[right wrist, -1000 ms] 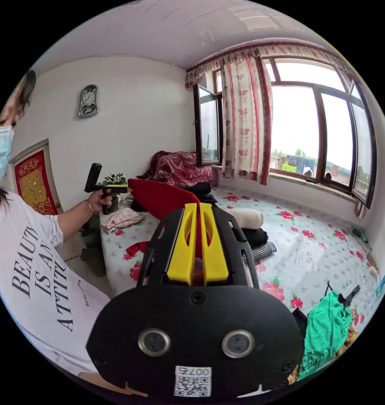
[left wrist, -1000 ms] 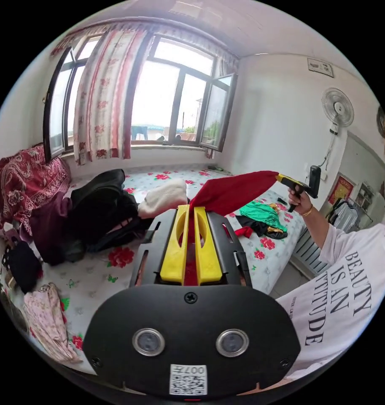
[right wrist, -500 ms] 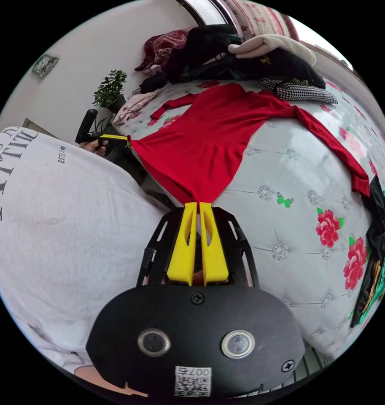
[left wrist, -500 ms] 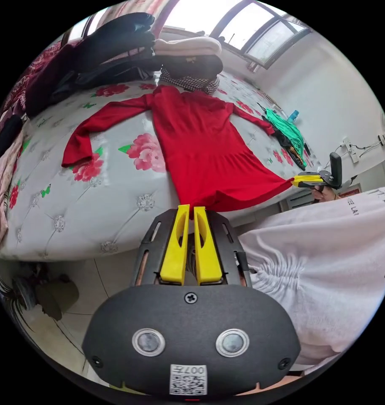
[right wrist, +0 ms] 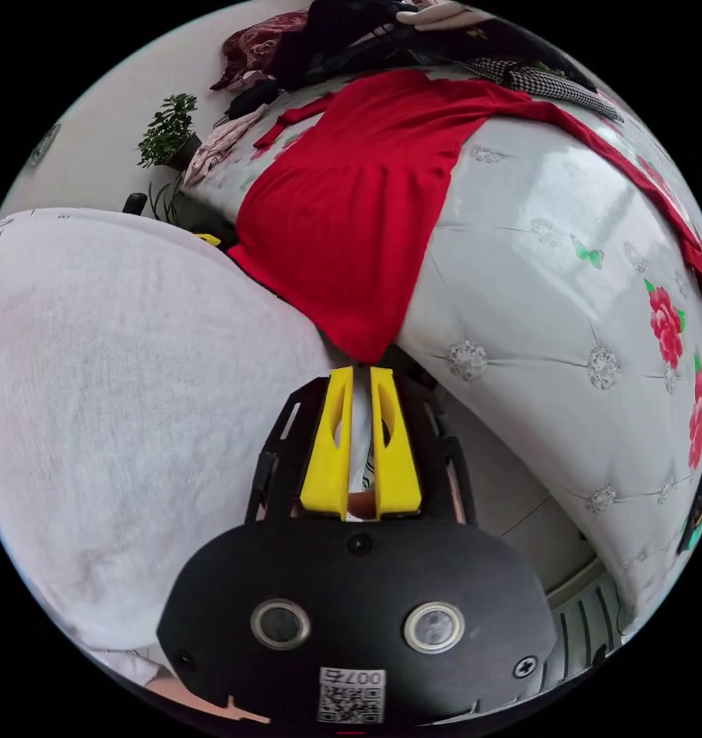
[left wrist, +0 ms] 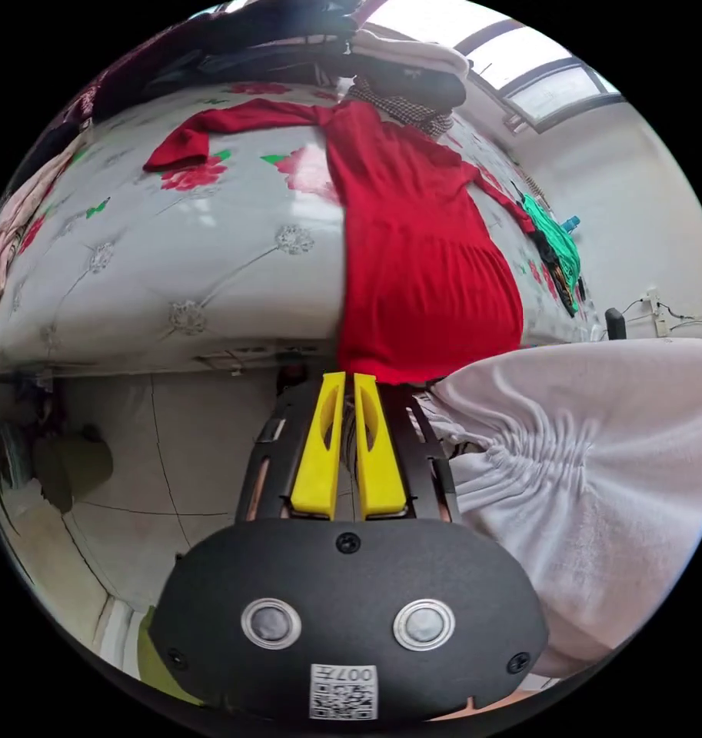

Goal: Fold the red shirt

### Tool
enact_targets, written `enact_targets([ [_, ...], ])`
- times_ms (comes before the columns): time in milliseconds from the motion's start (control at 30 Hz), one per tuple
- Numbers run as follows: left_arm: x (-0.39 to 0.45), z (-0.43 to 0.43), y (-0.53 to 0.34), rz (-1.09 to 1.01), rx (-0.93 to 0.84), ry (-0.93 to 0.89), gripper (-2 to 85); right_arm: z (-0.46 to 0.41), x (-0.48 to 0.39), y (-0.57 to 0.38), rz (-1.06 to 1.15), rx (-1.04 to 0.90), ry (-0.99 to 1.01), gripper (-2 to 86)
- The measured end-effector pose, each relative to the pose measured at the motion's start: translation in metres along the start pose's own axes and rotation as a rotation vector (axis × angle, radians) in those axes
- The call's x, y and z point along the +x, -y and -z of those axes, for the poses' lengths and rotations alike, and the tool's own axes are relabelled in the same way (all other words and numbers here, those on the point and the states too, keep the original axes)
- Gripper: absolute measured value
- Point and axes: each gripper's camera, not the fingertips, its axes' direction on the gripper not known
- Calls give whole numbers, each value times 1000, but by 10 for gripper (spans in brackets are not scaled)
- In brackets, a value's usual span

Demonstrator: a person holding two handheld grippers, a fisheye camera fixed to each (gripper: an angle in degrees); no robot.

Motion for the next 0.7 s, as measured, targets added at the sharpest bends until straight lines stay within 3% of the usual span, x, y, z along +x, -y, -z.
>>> enact_targets([
  [200,-29,60,27,102,131,87,63,39,-1,13,-48,113,-46,4],
  [433,-68,103,176,144,263,202,95,65,-25,93,-51,254,-21,-2],
  [700,-107,63,336,173,114,250,112,66,-75,159,-54,276,-40,-2],
])
